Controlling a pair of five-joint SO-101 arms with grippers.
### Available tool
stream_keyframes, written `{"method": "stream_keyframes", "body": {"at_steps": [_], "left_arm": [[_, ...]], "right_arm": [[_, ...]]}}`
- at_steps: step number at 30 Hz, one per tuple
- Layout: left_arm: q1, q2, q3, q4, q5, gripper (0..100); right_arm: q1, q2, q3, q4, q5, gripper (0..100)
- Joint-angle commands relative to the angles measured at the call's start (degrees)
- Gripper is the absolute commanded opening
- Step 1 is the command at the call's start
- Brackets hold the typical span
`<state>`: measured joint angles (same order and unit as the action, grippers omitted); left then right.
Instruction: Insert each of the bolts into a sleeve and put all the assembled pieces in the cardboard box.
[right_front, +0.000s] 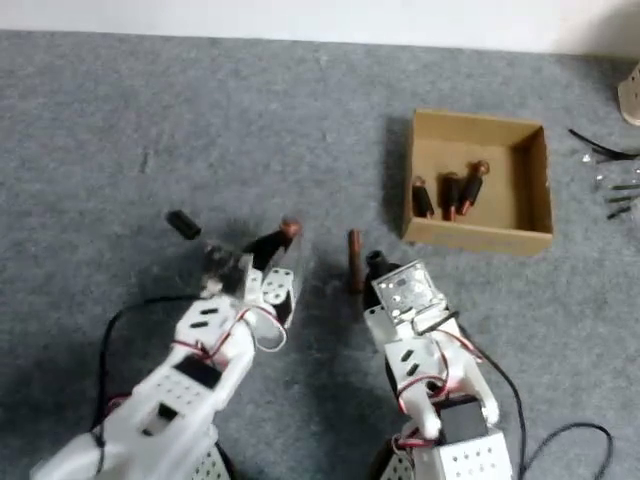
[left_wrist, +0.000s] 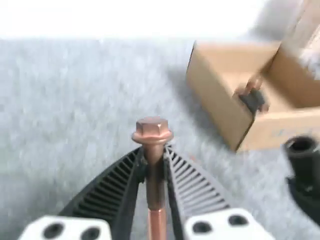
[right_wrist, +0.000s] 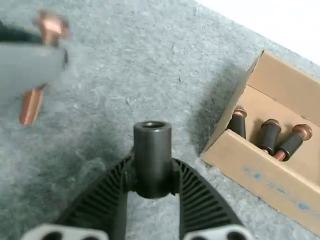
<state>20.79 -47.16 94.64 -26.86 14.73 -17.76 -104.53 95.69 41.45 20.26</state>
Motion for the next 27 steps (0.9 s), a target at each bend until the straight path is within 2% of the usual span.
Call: {"method": "stream_keyframes", "body": {"at_steps": [1, 5, 9, 13, 17, 22, 25, 27], "left_arm": [[-1.5, -7.9, 1.9, -9.3, -1.5, 0], [-5.4, -12.3, 2.1, -8.4, -1.4, 0], [-8.4, -17.5, 2.2, -8.4, -1.3, 0], [-7.4, -23.3, 2.6, -5.3, -1.2, 0], [-4.5, -31.3, 2.9, 5.6, 0.3, 0], [-2.3, -46.5, 2.9, 24.2, 17.3, 0], [0.0, -56.9, 2.6, 35.8, 24.3, 0], [1.5, -59.1, 2.3, 40.7, 27.7, 0]], "right_arm": [[-3.7, -0.8, 7.3, -2.6, -0.1, 0.6], [-11.6, -0.8, 7.3, -2.5, -0.1, 0.6], [-12.4, -0.8, 7.3, -2.5, -0.2, 0.6], [-12.4, -0.8, 7.3, -2.5, -0.4, 0.6], [-12.5, -0.8, 7.3, -2.6, -0.4, 0.6], [-12.5, -0.8, 7.3, -2.6, -0.4, 0.5], [-12.5, -0.8, 7.3, -2.7, -0.4, 0.5], [-12.5, -0.8, 7.3, -2.7, -0.4, 0.5]]}}
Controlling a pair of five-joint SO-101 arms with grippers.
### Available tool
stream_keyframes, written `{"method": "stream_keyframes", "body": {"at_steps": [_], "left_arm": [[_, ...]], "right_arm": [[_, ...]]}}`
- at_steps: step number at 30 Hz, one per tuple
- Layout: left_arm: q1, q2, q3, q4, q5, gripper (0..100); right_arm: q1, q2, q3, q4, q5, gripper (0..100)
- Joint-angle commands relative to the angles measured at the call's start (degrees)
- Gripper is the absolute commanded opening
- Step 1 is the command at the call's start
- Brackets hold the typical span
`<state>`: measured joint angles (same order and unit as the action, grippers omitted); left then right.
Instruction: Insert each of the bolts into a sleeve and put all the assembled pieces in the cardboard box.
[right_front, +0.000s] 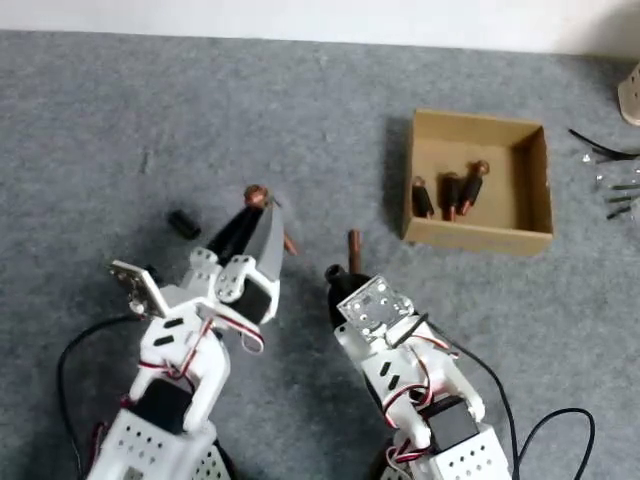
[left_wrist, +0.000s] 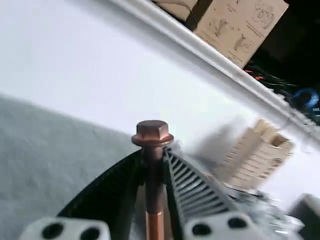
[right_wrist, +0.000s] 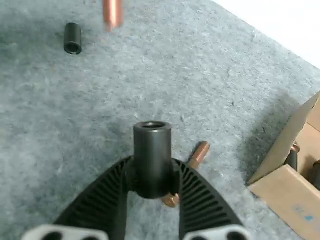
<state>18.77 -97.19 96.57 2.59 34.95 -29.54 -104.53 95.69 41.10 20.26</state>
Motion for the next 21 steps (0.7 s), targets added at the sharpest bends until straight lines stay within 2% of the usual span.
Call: {"method": "stream_keyframes", "body": {"at_steps": [1, 7, 10, 14, 21], "left_arm": [[4.0, -8.0, 0.6, 11.3, 8.6, 0], [7.0, -5.4, 0.7, 11.5, 9.6, 0], [8.6, -5.4, 0.7, 11.3, 9.6, 0], [8.5, -5.2, 0.7, 8.1, 9.7, 0], [8.5, -4.9, 0.7, 7.9, 9.7, 0]], "right_arm": [[-0.8, -0.8, 7.3, -2.3, -0.4, 0.5], [-0.8, -0.8, 7.3, -2.4, -0.4, 0.5], [-3.0, -0.8, 7.3, -2.1, -0.4, 0.5], [-5.3, -0.8, 7.3, -1.2, -0.4, 0.5], [-5.0, -0.8, 7.3, -0.9, -0.4, 0.5]]}}
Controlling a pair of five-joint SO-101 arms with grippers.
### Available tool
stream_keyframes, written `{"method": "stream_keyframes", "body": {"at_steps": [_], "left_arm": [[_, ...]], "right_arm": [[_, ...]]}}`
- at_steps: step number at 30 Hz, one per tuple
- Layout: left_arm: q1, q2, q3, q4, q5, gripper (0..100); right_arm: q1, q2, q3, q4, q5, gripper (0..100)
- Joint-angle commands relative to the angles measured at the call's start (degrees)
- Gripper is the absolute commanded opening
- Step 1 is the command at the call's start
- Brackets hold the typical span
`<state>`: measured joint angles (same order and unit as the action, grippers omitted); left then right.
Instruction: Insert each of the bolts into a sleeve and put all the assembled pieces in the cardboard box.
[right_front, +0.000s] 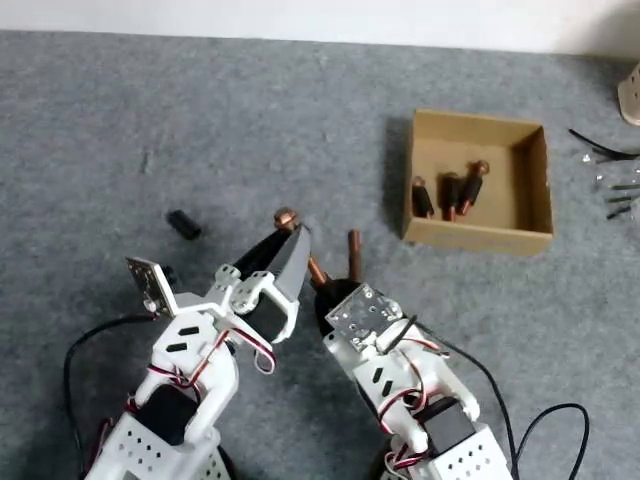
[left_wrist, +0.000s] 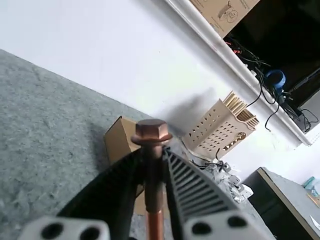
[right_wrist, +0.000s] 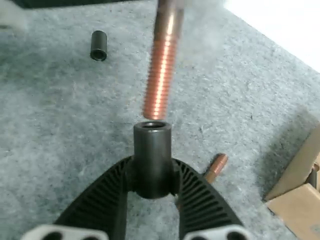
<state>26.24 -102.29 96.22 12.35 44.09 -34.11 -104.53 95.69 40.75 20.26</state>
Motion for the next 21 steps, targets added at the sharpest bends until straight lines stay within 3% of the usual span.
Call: {"method": "stream_keyframes", "body": {"at_steps": [1, 8, 21], "left_arm": [[1.0, 0.2, 1.0, -1.8, 0.5, 0], [-3.0, 0.2, 1.0, -2.0, 0.5, 0], [-3.0, 0.2, 1.0, -2.0, 0.5, 0]], "right_arm": [[-0.4, -0.8, 7.3, -0.6, -0.4, 0.5], [-0.7, -0.9, 7.3, -1.0, -0.5, 0.5], [-3.0, -0.9, 7.3, -8.2, -0.5, 0.5]]}}
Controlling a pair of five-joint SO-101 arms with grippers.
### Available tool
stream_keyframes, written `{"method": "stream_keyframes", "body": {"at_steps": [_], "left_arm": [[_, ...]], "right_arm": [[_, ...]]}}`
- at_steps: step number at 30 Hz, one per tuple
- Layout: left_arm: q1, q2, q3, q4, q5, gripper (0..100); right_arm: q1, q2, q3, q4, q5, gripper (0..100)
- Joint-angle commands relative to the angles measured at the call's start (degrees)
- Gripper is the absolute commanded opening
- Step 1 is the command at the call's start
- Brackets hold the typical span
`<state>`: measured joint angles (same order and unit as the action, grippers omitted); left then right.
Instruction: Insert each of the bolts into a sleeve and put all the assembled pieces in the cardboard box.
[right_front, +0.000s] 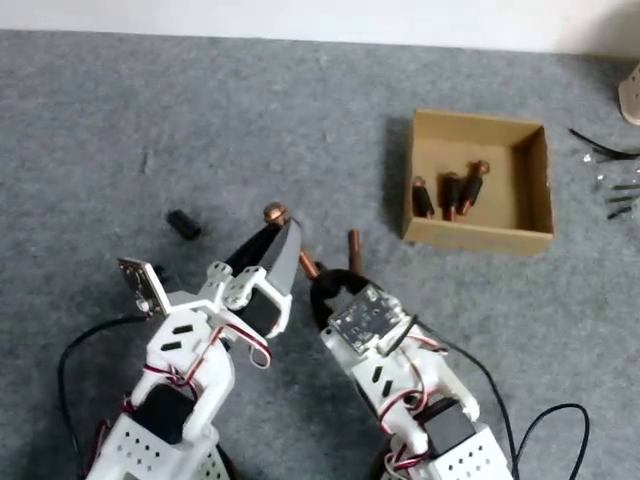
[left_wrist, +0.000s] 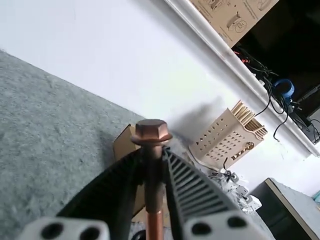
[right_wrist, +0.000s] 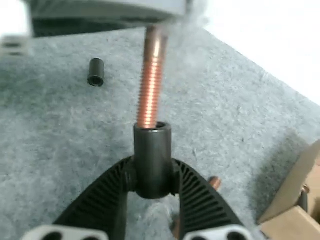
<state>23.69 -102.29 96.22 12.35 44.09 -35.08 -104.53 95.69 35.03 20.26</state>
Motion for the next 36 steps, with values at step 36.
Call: {"method": "stream_keyframes", "body": {"at_steps": [36], "left_arm": [[1.5, 0.3, 1.1, 2.4, 0.5, 0]], "right_arm": [[-1.9, -0.9, 3.8, -2.6, -0.4, 0.5]]}}
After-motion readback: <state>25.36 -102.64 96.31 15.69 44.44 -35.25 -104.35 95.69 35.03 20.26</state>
